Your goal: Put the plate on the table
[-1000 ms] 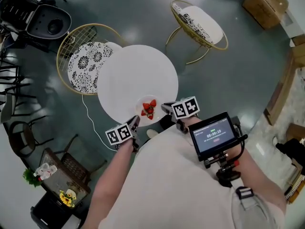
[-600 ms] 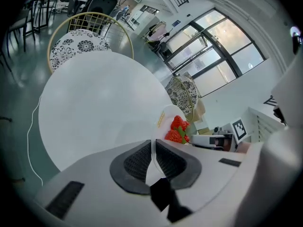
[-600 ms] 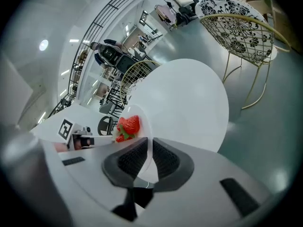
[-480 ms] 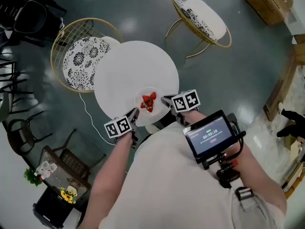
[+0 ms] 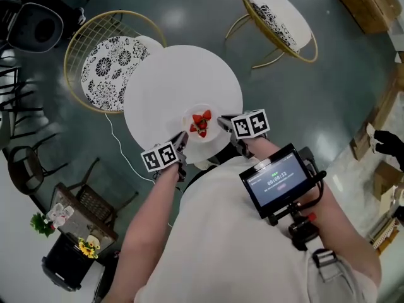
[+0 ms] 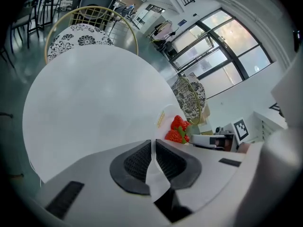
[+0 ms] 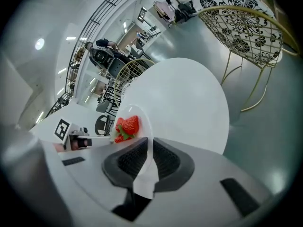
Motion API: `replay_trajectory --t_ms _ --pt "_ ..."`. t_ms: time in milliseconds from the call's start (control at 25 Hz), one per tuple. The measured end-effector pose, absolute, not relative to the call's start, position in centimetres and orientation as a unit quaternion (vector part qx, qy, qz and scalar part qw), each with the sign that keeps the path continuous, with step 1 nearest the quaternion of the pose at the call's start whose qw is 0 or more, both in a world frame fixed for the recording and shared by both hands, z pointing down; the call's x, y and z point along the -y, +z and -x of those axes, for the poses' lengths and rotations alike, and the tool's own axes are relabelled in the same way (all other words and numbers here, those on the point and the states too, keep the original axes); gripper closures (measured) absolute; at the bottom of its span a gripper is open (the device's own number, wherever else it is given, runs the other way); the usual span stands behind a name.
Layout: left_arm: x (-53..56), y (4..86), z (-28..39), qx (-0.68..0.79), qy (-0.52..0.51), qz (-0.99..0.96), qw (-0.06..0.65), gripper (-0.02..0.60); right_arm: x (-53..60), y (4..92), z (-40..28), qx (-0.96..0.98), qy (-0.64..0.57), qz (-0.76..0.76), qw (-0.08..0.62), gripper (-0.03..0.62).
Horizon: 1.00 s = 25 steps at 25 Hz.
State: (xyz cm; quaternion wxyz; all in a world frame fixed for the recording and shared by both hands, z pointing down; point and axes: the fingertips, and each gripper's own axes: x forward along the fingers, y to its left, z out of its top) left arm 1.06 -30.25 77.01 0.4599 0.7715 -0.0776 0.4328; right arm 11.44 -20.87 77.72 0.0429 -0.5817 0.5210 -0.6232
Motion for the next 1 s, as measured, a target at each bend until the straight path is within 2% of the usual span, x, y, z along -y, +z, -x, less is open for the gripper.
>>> replay_trajectory --t_ms 440,1000 --pt "35.7 81.3 -5.1 0.1 0.438 -0.762 0.467 0.554 26.8 82.1 -15.8 -0.522 -0.63 0.575 0.035 0.563" --pt "37.4 80.8 -8.2 0.111 0.427 -0.772 0.458 0.554 28.3 81.6 -18.8 -0.519 -0.612 0.596 0.038 0.563"
